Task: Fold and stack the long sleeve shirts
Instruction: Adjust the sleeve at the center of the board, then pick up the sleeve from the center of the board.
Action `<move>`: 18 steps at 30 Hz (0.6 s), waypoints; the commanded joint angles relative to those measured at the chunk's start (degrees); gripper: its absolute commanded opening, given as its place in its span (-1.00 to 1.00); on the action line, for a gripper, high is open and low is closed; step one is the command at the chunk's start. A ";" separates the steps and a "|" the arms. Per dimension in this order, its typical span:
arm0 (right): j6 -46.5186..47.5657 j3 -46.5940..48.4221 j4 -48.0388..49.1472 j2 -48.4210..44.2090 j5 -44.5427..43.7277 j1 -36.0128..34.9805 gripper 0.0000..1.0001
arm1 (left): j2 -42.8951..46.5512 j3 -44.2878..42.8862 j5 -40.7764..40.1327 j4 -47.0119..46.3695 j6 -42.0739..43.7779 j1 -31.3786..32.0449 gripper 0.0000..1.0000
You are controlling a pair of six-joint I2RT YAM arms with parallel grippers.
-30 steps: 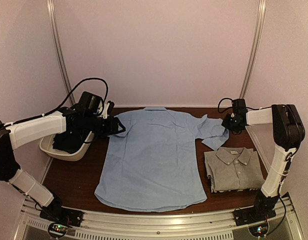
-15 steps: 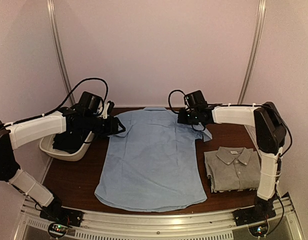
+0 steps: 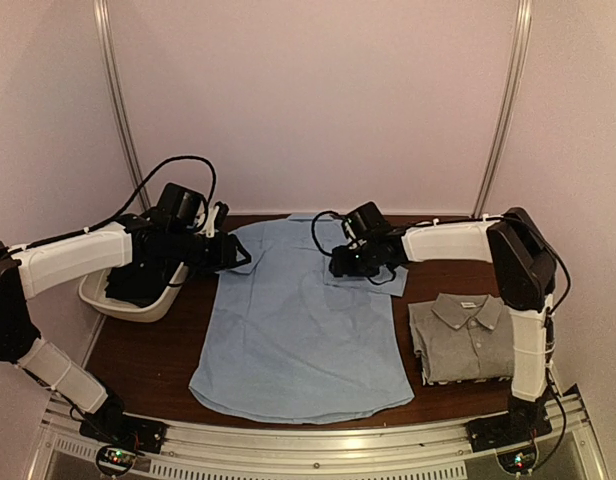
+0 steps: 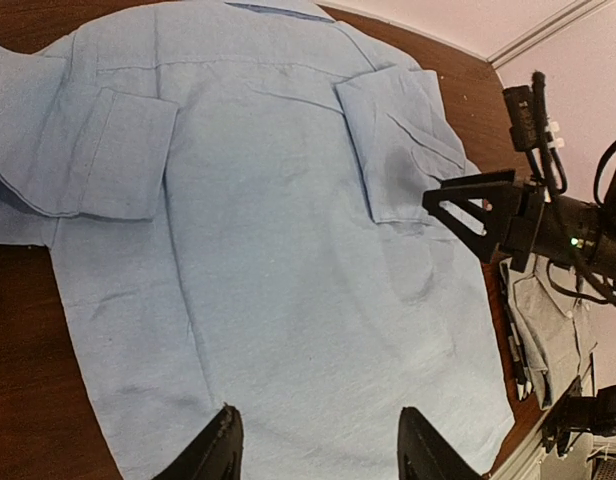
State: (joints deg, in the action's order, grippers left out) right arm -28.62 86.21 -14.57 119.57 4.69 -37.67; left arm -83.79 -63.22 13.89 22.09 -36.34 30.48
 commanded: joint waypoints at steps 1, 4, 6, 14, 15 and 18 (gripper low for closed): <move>-0.93 -5.43 2.25 -8.29 -1.50 3.55 0.28 | 1.79 0.55 0.22 -1.73 0.13 0.17 0.08; -1.32 -9.79 3.89 -11.06 0.00 7.38 0.33 | 1.78 0.60 0.27 -1.95 0.13 0.19 0.08; -1.30 -12.48 5.35 -12.54 1.71 9.85 0.35 | 1.76 0.63 0.26 -1.88 0.19 0.19 0.08; -0.93 -20.17 10.30 -15.21 9.84 18.25 0.43 | 1.71 1.08 0.61 -2.09 0.04 0.19 0.08; -0.79 -20.69 10.74 -15.24 10.56 18.92 0.44 | 1.78 1.08 0.53 -2.09 0.04 0.19 0.08; -0.45 -22.21 12.41 -14.60 13.29 20.73 0.48 | 1.70 1.08 0.64 -2.11 0.05 0.19 0.08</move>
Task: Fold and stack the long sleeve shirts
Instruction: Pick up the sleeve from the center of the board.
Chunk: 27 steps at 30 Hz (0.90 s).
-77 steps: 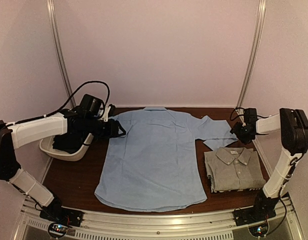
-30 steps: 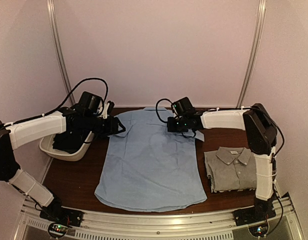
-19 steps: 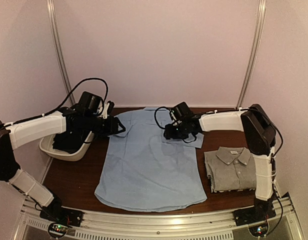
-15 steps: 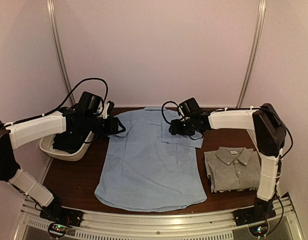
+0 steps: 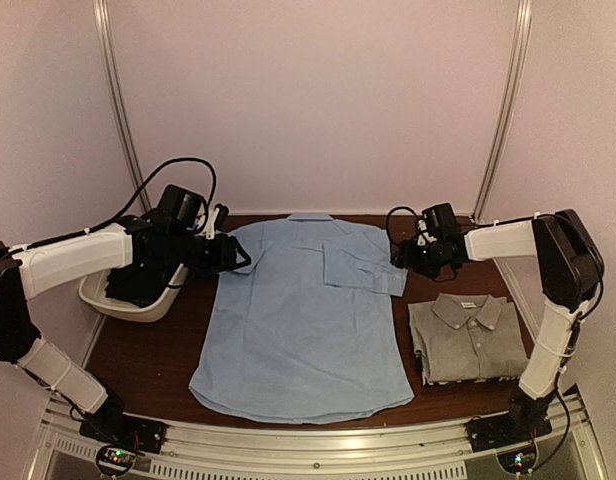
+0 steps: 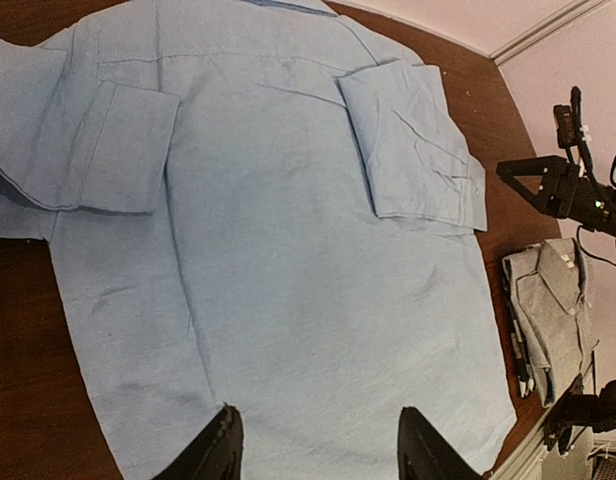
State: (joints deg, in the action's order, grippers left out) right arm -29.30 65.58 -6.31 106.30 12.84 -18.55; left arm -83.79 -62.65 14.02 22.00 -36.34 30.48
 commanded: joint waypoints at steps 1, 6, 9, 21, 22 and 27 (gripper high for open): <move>0.14 -1.94 4.53 -0.93 6.33 2.15 0.49 | 1.57 0.51 0.51 -2.03 0.06 0.19 0.08; 0.21 -3.40 6.15 1.04 8.75 3.12 0.50 | 1.22 0.60 0.67 -1.97 -0.21 0.19 0.08; 0.10 -3.98 6.94 2.26 9.00 3.29 0.49 | 1.01 0.37 0.67 -2.01 -0.31 0.19 0.08; -1.47 -6.45 12.40 6.06 12.76 3.96 0.40 | 0.56 -0.16 1.27 -2.13 -0.87 0.19 0.08; -1.78 -6.68 12.71 5.83 13.21 4.01 0.34 | 0.47 -0.25 1.33 -2.19 -0.92 0.19 0.08; -2.75 -7.04 13.39 3.73 14.91 3.69 -0.06 | -0.09 -0.27 2.17 -3.61 -1.49 0.66 0.08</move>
State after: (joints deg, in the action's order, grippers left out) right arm -30.89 59.51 6.28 110.85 25.39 -14.74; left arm -83.79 -62.46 14.74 21.87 -37.06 30.52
